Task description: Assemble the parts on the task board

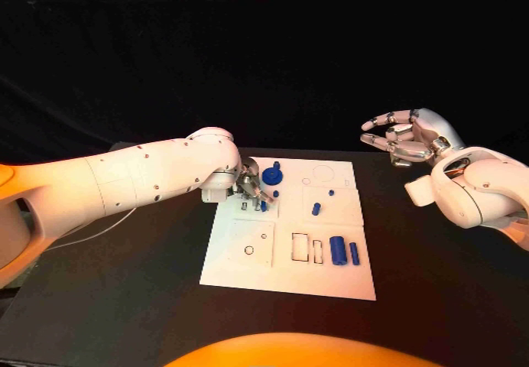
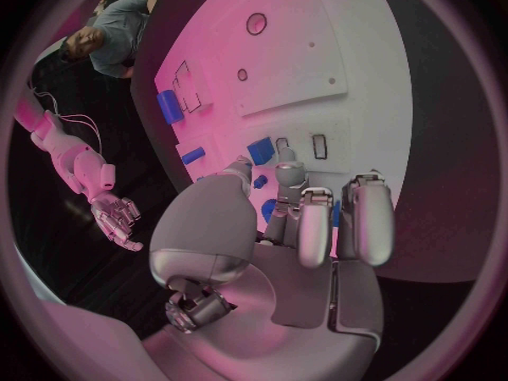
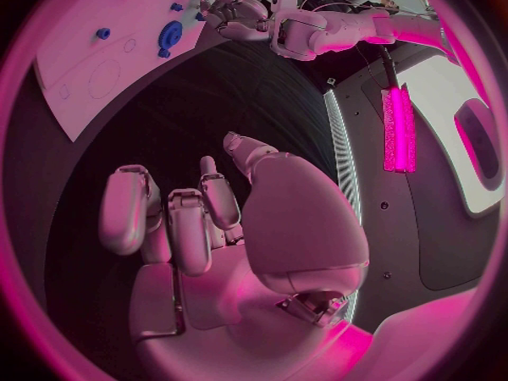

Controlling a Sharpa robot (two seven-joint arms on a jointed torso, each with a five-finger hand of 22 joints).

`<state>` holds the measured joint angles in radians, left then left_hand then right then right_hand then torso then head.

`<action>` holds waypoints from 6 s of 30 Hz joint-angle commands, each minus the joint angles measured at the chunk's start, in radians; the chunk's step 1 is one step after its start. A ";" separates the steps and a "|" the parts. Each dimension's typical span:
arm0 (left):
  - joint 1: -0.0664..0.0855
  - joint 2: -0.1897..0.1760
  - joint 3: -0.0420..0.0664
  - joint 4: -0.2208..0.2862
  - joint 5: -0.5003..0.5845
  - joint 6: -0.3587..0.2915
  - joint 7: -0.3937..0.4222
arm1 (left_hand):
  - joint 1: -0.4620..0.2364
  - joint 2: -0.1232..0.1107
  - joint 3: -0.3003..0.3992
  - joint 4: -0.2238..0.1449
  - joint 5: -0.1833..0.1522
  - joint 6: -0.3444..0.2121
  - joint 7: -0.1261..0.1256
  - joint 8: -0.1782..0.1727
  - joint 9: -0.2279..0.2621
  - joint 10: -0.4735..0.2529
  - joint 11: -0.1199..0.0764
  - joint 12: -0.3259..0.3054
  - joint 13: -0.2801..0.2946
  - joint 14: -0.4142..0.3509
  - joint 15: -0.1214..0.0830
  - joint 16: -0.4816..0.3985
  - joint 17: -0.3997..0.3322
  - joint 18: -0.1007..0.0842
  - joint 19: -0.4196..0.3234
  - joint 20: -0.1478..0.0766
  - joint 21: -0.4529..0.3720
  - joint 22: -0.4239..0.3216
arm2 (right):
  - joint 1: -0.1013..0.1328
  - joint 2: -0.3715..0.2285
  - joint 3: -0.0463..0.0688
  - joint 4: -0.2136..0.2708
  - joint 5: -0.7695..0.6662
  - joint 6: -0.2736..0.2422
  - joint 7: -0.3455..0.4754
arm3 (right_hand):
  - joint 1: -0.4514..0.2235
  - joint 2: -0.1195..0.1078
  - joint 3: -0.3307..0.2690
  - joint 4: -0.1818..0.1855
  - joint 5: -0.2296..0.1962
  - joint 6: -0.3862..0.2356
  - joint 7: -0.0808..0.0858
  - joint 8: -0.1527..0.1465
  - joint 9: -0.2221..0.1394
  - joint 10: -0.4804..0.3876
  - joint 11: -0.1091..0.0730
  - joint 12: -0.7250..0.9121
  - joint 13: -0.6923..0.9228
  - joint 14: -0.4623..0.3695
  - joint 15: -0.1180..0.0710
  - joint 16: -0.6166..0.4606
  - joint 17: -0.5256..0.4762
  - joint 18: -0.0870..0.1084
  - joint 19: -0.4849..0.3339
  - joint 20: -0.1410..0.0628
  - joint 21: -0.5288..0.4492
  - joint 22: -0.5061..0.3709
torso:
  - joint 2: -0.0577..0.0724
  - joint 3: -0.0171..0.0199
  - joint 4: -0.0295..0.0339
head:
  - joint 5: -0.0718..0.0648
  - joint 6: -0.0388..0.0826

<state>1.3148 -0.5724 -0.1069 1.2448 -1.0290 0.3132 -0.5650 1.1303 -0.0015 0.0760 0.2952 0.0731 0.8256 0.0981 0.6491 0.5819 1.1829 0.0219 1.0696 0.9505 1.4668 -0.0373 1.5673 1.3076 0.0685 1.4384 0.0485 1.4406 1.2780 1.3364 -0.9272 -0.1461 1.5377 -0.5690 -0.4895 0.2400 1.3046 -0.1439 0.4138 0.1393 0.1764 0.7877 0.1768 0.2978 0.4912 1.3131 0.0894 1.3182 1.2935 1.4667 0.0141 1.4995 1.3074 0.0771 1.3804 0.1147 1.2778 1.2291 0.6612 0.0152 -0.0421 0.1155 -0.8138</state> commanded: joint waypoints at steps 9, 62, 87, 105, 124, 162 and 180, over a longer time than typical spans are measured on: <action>-0.002 0.006 0.000 0.004 0.028 0.013 0.016 | 0.025 0.011 0.006 -0.003 0.005 -0.009 -0.001 0.002 0.004 -0.005 0.002 0.004 0.003 0.104 -0.002 0.004 0.263 -0.011 0.006 0.005 0.007 0.004 | 0.000 0.006 0.000 -0.004 -0.003 0.001 0.002 | 0.006 0.001 0.001 0.004 0.010 -0.009 0.000 0.006 0.002 -0.005 0.000 -0.003 -0.001 0.049 -0.002 -0.005 0.072 0.011 -0.004 0.000 -0.005 -0.003 | 0.000 0.0002 0.0007 | 0.001 -0.005; 0.001 -0.082 0.008 0.109 0.114 -0.124 0.040 | 0.118 -0.128 0.770 -0.187 0.000 -0.036 -0.008 0.078 0.146 0.032 -0.008 0.028 0.039 0.104 -0.010 0.004 0.263 -0.016 0.008 -0.001 0.025 0.040 | -0.003 0.009 0.000 -0.019 -0.010 0.001 -0.002 | 0.009 -0.004 0.007 0.005 0.062 -0.014 0.000 0.018 0.006 -0.002 -0.001 0.000 -0.002 0.049 -0.004 -0.009 0.068 0.012 0.000 -0.002 -0.017 -0.012 | 0.000 0.0043 0.0044 | -0.001 -0.003; -0.021 -0.053 0.001 0.101 -0.092 -0.154 -0.002 | 0.068 -0.155 0.824 -0.218 0.014 -0.025 -0.017 0.104 0.175 0.072 -0.017 0.080 0.089 0.104 -0.018 0.004 0.263 -0.020 0.020 -0.008 0.036 0.063 | -0.004 0.008 0.000 -0.018 -0.010 0.000 0.004 | 0.006 -0.004 0.006 0.008 0.063 -0.015 0.000 0.019 0.006 -0.003 0.000 0.000 -0.002 0.049 -0.003 -0.009 0.068 0.012 -0.001 -0.002 -0.019 -0.013 | 0.001 0.0027 0.0021 | 0.004 -0.004; -0.042 -0.046 0.001 0.088 -0.142 -0.149 -0.016 | 0.039 -0.164 0.827 -0.220 0.011 -0.017 -0.027 0.121 0.189 0.095 -0.024 0.108 0.115 0.104 -0.024 0.004 0.263 -0.024 0.029 -0.013 0.043 0.079 | -0.004 0.007 0.000 -0.013 -0.010 -0.001 0.006 | 0.002 -0.003 0.005 0.012 0.064 -0.015 0.000 0.020 0.006 -0.004 0.000 -0.001 -0.004 0.049 -0.003 -0.010 0.068 0.012 -0.001 -0.002 -0.022 -0.016 | 0.001 0.0028 0.0026 | 0.006 -0.007; -0.045 -0.052 0.001 0.098 -0.149 -0.121 -0.021 | 0.023 -0.171 0.825 -0.223 0.006 -0.007 -0.036 0.138 0.199 0.115 -0.032 0.132 0.139 0.104 -0.031 0.004 0.263 -0.027 0.037 -0.018 0.049 0.095 | -0.004 0.007 0.000 -0.012 -0.010 0.000 0.008 | -0.001 -0.002 0.004 0.015 0.065 -0.016 0.000 0.021 0.006 -0.004 0.000 -0.001 -0.004 0.049 -0.003 -0.010 0.068 0.012 0.000 -0.002 -0.022 -0.015 | 0.000 0.0023 0.0028 | 0.008 -0.012; -0.046 -0.047 0.001 0.089 -0.137 -0.096 -0.028 | -0.025 -0.174 0.786 -0.195 -0.001 0.009 -0.049 0.148 0.203 0.125 -0.042 0.144 0.148 0.104 -0.039 0.004 0.263 -0.029 0.044 -0.026 0.054 0.108 | -0.005 0.009 0.000 -0.014 -0.010 0.000 0.009 | -0.004 -0.002 0.004 0.017 0.065 -0.016 0.000 0.022 0.007 -0.005 0.000 -0.002 -0.005 0.049 -0.003 -0.011 0.066 0.013 -0.002 -0.002 -0.025 -0.018 | 0.001 0.0026 0.0018 | 0.008 -0.023; -0.046 -0.040 0.001 0.077 -0.125 -0.082 -0.034 | -0.091 -0.181 0.741 -0.150 -0.004 0.026 -0.054 0.147 0.197 0.129 -0.047 0.151 0.155 0.104 -0.044 0.004 0.263 -0.031 0.048 -0.031 0.056 0.115 | -0.005 0.009 0.000 -0.014 -0.010 0.000 0.012 | -0.011 -0.001 0.001 0.024 0.065 -0.018 0.000 0.024 0.007 -0.005 0.000 -0.002 -0.006 0.048 -0.003 -0.012 0.065 0.013 -0.002 -0.002 -0.028 -0.021 | 0.001 0.0036 0.0019 | 0.006 -0.022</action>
<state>1.2719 -0.6133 -0.1037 1.3239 -1.1620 0.2019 -0.5850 1.0481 -0.1807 0.7988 0.1678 0.0693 0.8429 0.0495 0.7922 0.7793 1.3066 -0.0231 1.2168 1.1045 1.4688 -0.0750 1.5672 1.3079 0.0533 1.4650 0.0248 1.4938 1.3075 1.3323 -0.9189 -0.1463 1.5232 -0.5712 -0.4935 0.2409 1.3028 -0.1420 0.4146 0.1568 0.2383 0.7767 0.1765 0.3172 0.4964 1.3131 0.0894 1.3182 1.2890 1.4666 0.0141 1.4917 1.3075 0.0769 1.3805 0.1147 1.2546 1.2093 0.6615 0.0186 -0.0403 0.1223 -0.8362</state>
